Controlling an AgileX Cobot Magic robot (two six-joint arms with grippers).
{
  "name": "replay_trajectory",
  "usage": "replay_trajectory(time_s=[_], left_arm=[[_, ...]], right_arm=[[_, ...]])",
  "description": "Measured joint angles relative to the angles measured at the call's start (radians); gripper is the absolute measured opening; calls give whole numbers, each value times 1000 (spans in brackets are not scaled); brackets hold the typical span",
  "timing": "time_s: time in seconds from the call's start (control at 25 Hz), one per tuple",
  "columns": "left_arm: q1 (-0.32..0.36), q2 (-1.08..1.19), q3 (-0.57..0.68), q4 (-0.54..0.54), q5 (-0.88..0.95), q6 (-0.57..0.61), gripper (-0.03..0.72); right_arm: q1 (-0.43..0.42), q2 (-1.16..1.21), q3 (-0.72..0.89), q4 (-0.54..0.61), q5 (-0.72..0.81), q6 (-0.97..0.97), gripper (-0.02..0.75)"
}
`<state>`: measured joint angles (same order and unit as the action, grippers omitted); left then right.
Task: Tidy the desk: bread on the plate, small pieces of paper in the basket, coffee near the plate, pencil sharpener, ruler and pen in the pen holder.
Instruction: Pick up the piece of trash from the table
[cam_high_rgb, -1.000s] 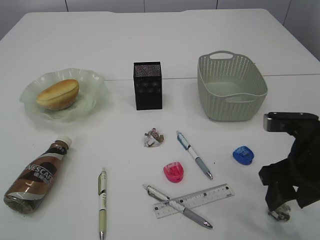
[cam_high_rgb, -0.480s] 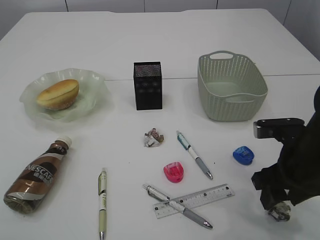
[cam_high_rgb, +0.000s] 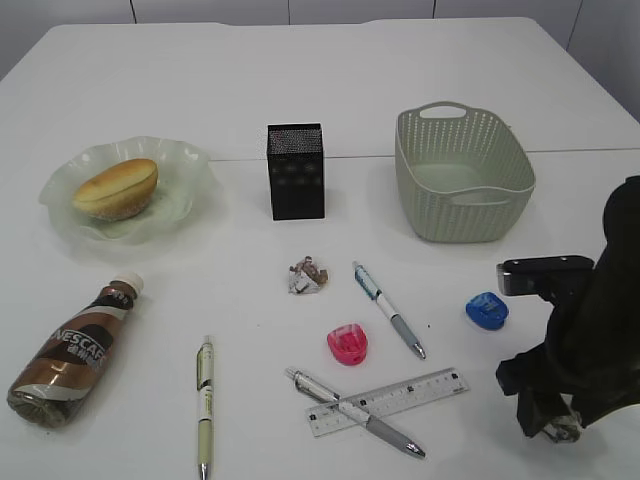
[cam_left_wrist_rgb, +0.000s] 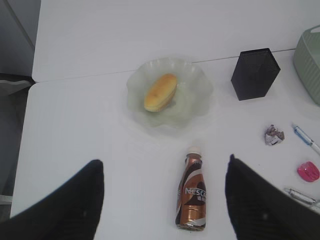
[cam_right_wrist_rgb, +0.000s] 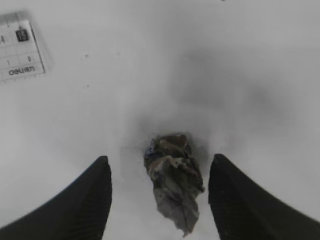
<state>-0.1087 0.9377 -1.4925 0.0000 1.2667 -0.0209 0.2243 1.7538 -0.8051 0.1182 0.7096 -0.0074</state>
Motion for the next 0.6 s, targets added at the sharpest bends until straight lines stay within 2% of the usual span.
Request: replay_trajectory(time_s=[0.24,0.6], left_arm=[[0,0,0,0,0,0,549],[0,0,0,0,0,0,549]], right_arm=[[0,4,-1,0,-7,0,436],[0,4,-3,-27,-15,0,138]])
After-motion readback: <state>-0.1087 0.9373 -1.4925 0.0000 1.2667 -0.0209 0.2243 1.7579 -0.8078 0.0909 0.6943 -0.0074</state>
